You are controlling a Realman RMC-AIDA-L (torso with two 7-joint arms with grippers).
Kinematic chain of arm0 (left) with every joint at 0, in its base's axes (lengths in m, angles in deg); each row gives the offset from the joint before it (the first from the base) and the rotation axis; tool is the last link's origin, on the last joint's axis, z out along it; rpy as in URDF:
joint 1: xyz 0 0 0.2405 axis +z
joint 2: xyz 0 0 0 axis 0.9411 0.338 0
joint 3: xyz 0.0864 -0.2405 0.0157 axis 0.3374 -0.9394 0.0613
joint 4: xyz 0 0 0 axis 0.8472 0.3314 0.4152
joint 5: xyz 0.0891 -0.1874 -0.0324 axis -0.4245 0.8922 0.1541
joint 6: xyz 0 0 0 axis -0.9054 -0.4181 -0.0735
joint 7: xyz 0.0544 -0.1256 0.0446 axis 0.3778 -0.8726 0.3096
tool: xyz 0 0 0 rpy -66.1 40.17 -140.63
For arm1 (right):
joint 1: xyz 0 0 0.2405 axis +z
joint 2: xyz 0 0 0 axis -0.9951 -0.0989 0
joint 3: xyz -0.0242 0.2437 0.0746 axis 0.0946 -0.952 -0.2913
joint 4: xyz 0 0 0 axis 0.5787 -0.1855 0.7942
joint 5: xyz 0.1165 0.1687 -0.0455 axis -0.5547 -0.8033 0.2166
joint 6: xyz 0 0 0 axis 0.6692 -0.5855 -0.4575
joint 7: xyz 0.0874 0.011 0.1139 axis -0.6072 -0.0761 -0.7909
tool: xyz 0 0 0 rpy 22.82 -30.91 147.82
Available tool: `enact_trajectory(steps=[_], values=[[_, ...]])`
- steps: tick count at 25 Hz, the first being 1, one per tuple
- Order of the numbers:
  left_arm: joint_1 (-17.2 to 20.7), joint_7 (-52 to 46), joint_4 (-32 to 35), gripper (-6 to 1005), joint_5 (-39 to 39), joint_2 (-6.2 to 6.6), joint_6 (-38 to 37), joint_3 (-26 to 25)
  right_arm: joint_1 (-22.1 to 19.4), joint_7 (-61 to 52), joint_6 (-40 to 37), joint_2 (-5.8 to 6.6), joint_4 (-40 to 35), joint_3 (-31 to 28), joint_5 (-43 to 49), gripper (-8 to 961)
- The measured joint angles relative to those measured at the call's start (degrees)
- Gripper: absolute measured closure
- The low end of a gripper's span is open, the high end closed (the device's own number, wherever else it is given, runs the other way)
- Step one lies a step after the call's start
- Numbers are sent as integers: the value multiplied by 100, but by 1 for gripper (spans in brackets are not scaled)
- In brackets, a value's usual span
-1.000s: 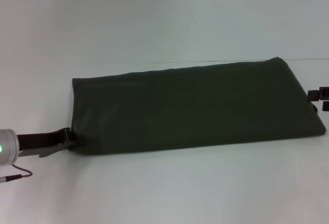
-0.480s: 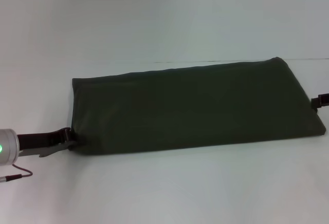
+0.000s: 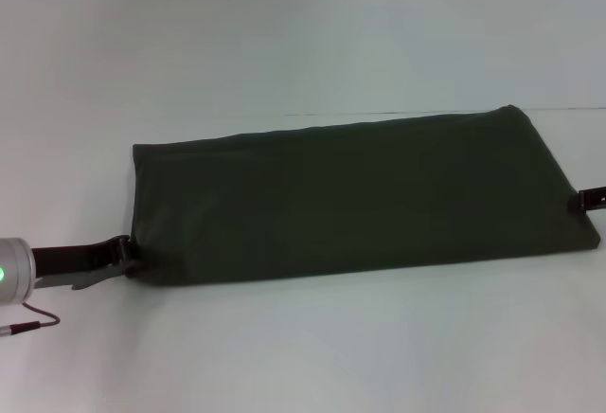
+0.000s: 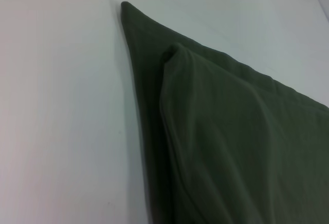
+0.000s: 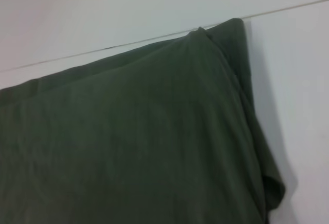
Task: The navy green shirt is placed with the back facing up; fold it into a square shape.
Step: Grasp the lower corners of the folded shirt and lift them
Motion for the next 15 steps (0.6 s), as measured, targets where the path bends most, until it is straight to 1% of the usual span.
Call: enact_trajectory(steps=[7, 10, 15], values=[[-6, 7, 0, 995, 0, 0, 1, 0, 20, 95, 358, -99, 190, 206, 4, 173], [-8, 8, 0, 994, 0, 0, 1, 0, 27, 155, 432, -161, 211, 220, 5, 184], [-9, 8, 0, 995, 0, 0, -3, 0, 18, 198, 540, -224, 214, 228, 5, 198]])
